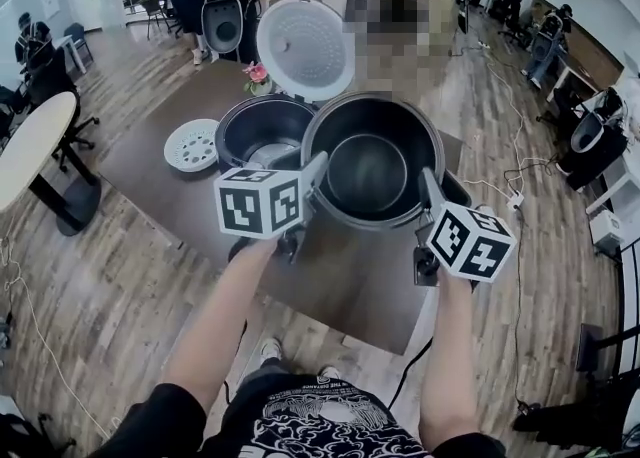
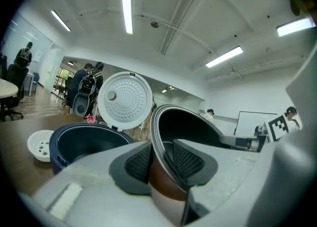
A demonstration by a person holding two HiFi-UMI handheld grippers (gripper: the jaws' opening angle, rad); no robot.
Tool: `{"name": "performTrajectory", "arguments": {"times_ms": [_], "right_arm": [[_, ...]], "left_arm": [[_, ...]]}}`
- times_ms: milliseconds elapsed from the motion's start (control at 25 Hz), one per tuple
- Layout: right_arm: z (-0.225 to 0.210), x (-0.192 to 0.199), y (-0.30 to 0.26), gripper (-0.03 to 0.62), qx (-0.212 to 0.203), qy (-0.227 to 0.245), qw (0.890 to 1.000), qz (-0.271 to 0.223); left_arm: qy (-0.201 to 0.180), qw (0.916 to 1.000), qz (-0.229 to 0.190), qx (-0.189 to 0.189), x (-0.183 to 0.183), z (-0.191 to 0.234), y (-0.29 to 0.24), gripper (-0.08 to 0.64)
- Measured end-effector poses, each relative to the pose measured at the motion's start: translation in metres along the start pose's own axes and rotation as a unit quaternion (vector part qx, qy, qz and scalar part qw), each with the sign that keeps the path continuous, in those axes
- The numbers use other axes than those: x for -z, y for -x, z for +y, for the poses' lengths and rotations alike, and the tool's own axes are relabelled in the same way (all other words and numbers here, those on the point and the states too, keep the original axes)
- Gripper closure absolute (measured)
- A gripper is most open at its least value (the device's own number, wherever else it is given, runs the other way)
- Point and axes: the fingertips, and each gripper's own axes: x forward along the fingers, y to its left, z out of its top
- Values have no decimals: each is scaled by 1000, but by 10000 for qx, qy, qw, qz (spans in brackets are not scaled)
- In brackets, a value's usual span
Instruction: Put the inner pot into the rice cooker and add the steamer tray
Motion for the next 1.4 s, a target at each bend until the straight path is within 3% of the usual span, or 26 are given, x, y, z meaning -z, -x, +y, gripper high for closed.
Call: {"name": "performTrajectory", "arguments": {"times_ms": [280,840,1120,1400], "right_arm": [[32,-36,-19,480,-341,173,9990,-232],[139,-56,-93,476,-923,332,9947,-305],[182,-43,-134,473,-930,246,9952,-161],[190,-26,-167,472,-715,13,9974,85]], "left_arm": [[-190,9990,-308,-264,-44,18,21,425],[-116,9949,-681,-729,-96,124,68,428],[-1,9959,-568,-709,-102,184,72,430],[112,9981,-288,-531,-100,222,50,431]]}}
